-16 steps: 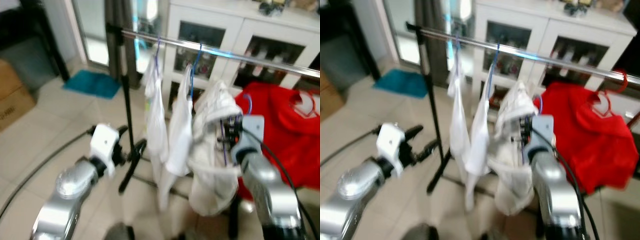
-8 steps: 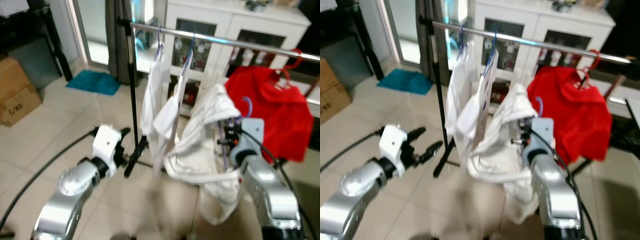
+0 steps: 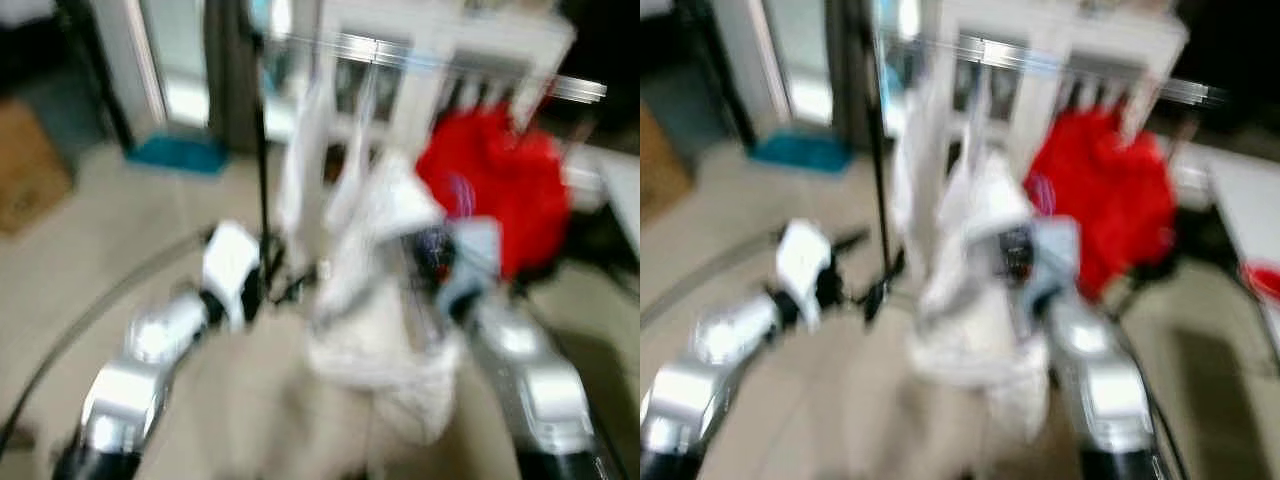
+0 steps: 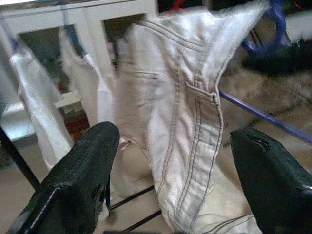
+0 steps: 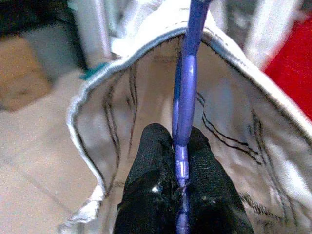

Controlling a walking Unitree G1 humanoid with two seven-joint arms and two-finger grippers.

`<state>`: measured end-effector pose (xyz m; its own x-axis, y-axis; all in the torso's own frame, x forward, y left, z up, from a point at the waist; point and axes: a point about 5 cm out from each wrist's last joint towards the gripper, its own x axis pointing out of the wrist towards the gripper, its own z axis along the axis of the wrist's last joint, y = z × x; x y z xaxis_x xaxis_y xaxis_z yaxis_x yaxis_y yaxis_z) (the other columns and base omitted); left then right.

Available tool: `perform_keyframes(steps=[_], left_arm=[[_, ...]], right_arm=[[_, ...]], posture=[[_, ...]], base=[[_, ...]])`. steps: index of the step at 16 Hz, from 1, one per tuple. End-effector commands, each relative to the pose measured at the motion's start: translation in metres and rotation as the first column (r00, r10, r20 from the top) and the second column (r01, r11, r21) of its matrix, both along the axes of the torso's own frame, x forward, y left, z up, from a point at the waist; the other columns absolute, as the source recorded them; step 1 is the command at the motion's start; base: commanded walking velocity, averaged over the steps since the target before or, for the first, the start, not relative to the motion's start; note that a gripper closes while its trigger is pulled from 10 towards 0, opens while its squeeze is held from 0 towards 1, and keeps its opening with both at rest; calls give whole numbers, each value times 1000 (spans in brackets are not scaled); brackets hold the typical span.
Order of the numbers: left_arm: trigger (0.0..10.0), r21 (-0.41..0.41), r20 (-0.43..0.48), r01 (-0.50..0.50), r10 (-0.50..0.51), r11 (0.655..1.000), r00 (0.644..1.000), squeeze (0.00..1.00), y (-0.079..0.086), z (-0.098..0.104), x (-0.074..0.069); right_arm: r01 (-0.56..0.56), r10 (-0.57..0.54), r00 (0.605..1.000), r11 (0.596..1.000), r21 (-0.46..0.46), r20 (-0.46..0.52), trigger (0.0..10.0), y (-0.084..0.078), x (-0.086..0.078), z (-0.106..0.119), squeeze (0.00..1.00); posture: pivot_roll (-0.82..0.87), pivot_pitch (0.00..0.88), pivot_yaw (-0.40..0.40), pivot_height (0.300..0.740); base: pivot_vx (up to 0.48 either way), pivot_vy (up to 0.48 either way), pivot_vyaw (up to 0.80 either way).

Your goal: Hang hanger

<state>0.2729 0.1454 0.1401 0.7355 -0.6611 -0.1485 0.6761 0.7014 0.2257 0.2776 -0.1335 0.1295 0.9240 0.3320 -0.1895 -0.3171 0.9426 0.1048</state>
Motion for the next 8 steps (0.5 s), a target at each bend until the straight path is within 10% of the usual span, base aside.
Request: perform_keyframes(steps=[1,2,3,4,8], left_arm=[[10000,41,17,16,-16,999,1000,1000,-4,-2,4],[10000,90,88,-37,29,995,996,1000,-4,2,21],[10000,73,112,-24,15,997,994,153,-9,6,30],[10000,63,123,10,-18,998,992,0,-16,8,36],[10000,59,139,110,-117,992,983,0,-38,9,48]], right_arm=[[-41,40,990,999,4,135,0,3,5,30,0],[-105,104,982,994,3,159,0,9,5,36,0],[-134,130,977,991,9,167,0,12,5,40,0],[-157,152,973,987,17,173,0,15,4,42,0],[-224,212,958,974,41,194,0,24,-1,48,0]], posture=[[-69,0,-69,740],[-72,0,-69,740],[-74,0,-71,740],[-76,0,-70,740],[-89,0,-68,740]], base=[[0,0,0],[0,0,0],[0,0,0],[0,0,0],[0,0,0]])
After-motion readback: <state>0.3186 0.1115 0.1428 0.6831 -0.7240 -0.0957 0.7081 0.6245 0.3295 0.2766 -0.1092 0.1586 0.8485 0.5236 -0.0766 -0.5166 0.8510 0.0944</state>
